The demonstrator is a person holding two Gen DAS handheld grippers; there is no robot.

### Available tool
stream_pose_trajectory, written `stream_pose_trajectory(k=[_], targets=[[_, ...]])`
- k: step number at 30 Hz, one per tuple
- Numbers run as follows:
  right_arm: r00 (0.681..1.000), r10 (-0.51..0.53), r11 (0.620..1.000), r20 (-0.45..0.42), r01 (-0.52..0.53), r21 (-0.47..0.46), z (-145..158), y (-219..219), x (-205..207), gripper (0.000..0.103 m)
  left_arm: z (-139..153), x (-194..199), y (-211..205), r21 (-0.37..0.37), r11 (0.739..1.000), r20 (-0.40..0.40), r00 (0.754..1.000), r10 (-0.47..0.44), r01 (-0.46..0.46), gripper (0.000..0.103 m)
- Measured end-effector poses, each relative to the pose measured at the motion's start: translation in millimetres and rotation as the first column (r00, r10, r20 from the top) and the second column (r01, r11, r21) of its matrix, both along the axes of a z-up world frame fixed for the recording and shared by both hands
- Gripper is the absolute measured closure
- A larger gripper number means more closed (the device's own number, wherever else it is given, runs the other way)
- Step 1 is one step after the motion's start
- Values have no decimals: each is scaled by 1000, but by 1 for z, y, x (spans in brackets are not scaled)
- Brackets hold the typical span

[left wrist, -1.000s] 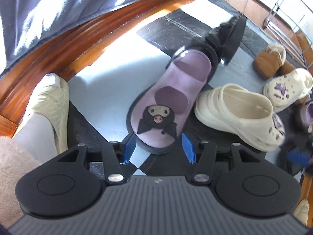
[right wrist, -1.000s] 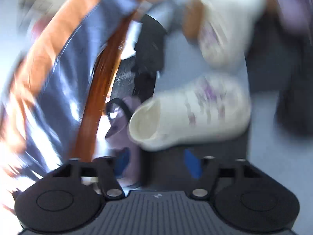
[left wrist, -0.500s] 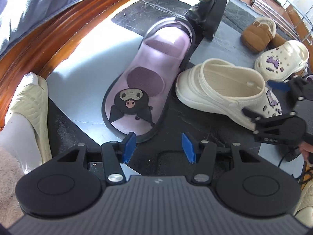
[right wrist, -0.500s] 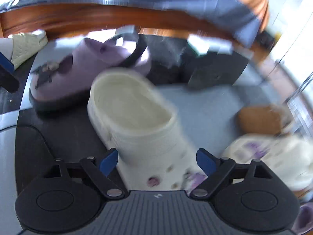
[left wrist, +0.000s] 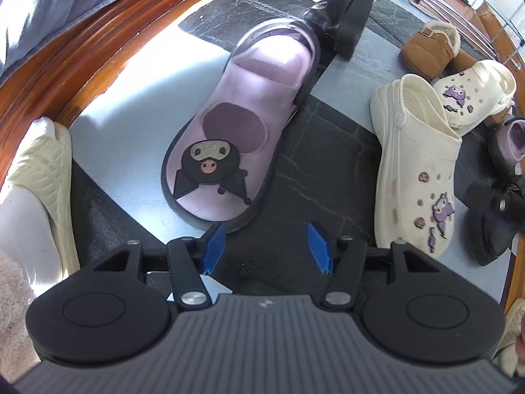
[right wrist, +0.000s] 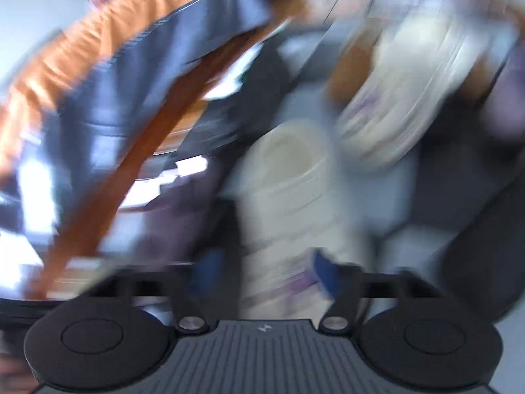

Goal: Organize scattered shoes

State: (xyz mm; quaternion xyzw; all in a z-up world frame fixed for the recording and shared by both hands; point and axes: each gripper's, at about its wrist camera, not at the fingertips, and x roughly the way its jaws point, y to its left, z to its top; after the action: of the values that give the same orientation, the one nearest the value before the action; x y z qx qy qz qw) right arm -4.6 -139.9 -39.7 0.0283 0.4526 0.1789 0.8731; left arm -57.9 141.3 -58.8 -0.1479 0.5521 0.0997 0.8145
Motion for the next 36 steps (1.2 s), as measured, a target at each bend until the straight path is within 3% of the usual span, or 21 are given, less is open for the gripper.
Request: stream_pose_trajectory(k=[1,3,5,8,9,11,14,17,19,21,25,26,32,36], targets=[[999,31,999,16,-30,-35,-2,4,0,22,0,1,-3,0,1000,-1,1000,-6,6,47],[997,76,996,-10,-76,-43,-12,15,4,8,-2,2,-8,0,1000,-4,1000,-17,17,47],[994,104,993,-36,-106,-54,-22,26,7,7,-4,5,-14,0,999,-12,999,-35,35,47],[991,121,972,-63,-131,-193,-53,63,13,6,-8,7,-23,12,998,-21,998,-57,57,47],[990,121,953,-69,-136,-271,-68,76,17,0,-9,8,-25,14,998,-24,998,-62,62,47],[993,114,936,-33,-119,-331,-77,87,16,1,-12,9,-30,15,997,-29,997,-73,73,47],[995,91,949,-36,-98,-300,-75,83,9,5,-15,10,-32,4,997,-25,997,-71,71,47],[995,-48,982,-88,31,-186,-67,60,-9,5,-17,11,-35,-5,997,-12,997,-72,72,47],[986,-132,981,-98,116,-158,-60,50,-25,5,-19,11,-39,0,997,-9,997,-83,83,47],[978,-180,968,-101,158,-195,-53,46,-44,4,-19,11,-44,9,996,-5,996,-92,92,47],[970,-126,952,-210,58,-302,-63,57,-42,3,-18,13,-55,15,994,-22,994,-110,110,47],[968,-117,952,-224,45,-304,-61,57,-42,9,-15,12,-57,22,993,-20,993,-118,119,47],[966,-164,986,-199,158,-48,10,9,-35,6,-3,10,-63,1,991,12,991,-134,134,47],[937,-318,940,-144,332,83,45,-46,-33,5,4,9,-73,-32,985,40,985,-168,169,47]])
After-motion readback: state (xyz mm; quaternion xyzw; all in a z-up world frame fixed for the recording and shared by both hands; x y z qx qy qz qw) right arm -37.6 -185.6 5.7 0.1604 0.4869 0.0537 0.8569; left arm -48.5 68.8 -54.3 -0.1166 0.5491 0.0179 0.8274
